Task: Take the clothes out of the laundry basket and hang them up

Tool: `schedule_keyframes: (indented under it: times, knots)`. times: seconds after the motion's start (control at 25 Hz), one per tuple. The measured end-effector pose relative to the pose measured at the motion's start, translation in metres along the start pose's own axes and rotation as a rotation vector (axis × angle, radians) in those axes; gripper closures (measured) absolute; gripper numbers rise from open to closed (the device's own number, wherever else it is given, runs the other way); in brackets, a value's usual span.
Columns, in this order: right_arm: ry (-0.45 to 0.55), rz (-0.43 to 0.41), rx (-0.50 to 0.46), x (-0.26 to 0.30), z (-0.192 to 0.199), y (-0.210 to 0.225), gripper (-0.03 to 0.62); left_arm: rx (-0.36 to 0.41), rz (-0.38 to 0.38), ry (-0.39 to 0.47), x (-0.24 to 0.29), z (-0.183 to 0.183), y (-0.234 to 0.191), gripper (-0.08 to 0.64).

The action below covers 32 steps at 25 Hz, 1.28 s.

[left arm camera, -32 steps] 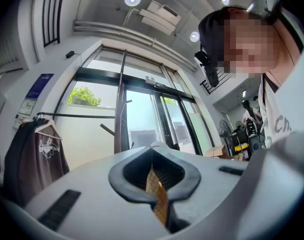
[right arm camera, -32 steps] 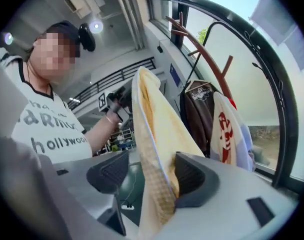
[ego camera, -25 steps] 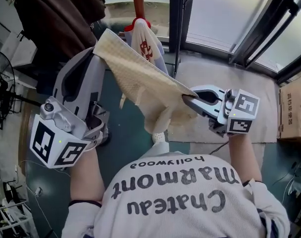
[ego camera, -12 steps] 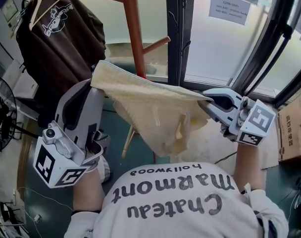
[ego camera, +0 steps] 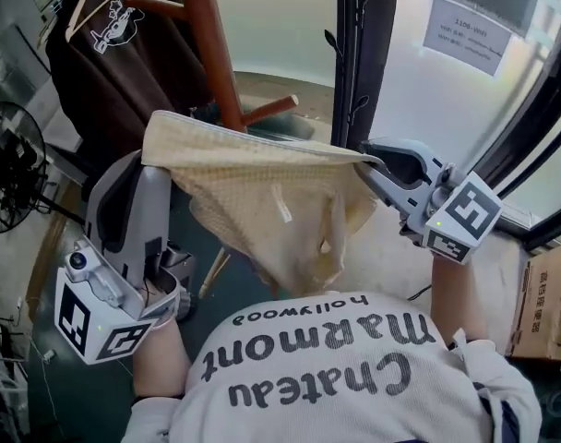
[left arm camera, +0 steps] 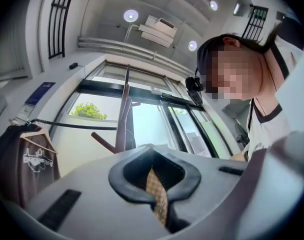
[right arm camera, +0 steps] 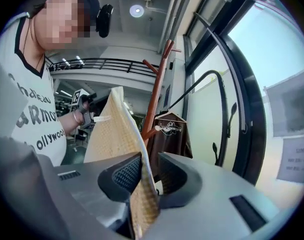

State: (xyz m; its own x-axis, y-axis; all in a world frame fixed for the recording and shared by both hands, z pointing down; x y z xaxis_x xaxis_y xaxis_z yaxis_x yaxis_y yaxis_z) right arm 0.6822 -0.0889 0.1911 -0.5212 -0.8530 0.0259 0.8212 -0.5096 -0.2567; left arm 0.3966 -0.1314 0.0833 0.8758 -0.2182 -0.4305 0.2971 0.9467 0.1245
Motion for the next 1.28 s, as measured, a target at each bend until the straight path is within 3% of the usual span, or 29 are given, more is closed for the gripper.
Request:
schedule_keyframes:
  times: [0.08, 0.12, 0.32, 0.4, 0.52, 0.68, 0.8, 1.0, 1.28]
  knots:
    - [0.0, -0.035, -0.047, 0.008, -0.003, 0.019, 0.445, 0.005, -0.069, 0.021, 0.005, -0.001, 0.007, 0.548]
    - [0.018, -0.061, -0.07, 0.013, -0.005, 0.027, 0.445, 0.012, -0.108, 0.034, 0.006, -0.002, 0.013, 0.547]
    - [0.119, -0.216, -0.257, 0.004, -0.002, 0.04, 0.468, 0.034, -0.284, 0.096, 0.01, 0.006, 0.044, 0.547]
    - [0.102, -0.279, -0.27, -0.003, 0.005, 0.04, 0.523, 0.048, -0.352, 0.098, 0.007, 0.007, 0.054, 0.547]
    - [0.104, -0.358, -0.258, 0.003, 0.01, 0.039, 0.531, 0.115, -0.458, 0.046, -0.005, 0.006, 0.068, 0.547]
    - [0.232, -0.317, -0.233, 0.014, -0.003, 0.043, 0.549, 0.186, -0.533, -0.058, -0.016, 0.013, 0.083, 0.546]
    - [0.248, -0.271, -0.184, 0.019, -0.008, 0.05, 0.557, 0.195, -0.549, -0.09, -0.019, 0.018, 0.09, 0.546]
    - [0.268, -0.172, -0.162, 0.031, -0.03, 0.066, 0.558, 0.177, -0.537, -0.112, -0.017, 0.018, 0.079, 0.547]
    - [0.302, -0.052, -0.17, 0.056, -0.072, 0.101, 0.561, 0.217, -0.488, -0.175, -0.001, 0.017, 0.047, 0.546]
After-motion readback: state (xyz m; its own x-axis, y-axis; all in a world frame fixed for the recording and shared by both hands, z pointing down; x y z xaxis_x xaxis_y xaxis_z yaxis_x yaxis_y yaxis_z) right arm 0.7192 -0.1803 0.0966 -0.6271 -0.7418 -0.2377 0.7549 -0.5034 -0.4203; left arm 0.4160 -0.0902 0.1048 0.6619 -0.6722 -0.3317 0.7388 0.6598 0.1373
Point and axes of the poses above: the fingertips, and each gripper's own axes: x forward along the fingers, y to its right, z out of its underside, the point moved 6 cm from there along -x, backward along the fingers, and after that the axes turned 3 degrees about -x, right-handed, at the moved point
